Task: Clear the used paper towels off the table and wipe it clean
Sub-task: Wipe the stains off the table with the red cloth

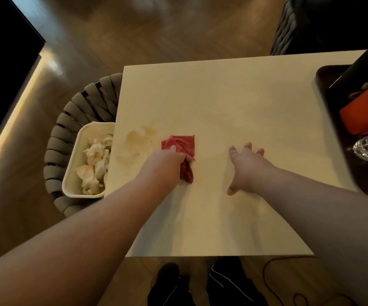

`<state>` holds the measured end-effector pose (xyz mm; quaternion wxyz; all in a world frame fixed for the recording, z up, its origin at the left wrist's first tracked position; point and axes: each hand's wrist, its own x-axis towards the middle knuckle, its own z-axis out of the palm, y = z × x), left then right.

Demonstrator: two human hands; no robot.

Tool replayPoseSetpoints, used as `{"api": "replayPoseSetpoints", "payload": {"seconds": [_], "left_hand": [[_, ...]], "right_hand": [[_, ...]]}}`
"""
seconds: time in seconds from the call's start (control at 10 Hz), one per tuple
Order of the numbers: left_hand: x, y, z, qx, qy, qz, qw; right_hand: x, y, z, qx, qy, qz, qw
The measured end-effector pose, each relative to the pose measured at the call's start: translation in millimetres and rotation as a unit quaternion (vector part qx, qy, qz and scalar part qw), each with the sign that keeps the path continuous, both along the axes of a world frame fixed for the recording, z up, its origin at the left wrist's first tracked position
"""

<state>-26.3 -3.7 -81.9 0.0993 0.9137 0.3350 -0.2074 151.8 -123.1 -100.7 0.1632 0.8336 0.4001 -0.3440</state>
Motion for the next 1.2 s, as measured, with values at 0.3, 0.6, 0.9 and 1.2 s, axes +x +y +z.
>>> {"api": "replayPoseSetpoints", "payload": {"seconds": [0.3,0.6,0.9,1.2], "left_hand": [[-9,-35,-6,0.004,0.054,-0.001,0.999],[90,-30,-7,-0.039,-0.017,-0.006,0.999],[119,-16,-14,-0.104,-0.066,0.012,0.992],[43,67,-18,-0.034,-0.051,0.112,0.992]], "right_hand": [[-3,2,4,0.0,-0.001,-0.007,1.0],[-2,7,-1,0.002,0.017,-0.053,0.998],[1,8,-3,0.0,0.02,-0.059,0.998],[-2,8,-1,-0.008,-0.014,-0.008,1.0]]}}
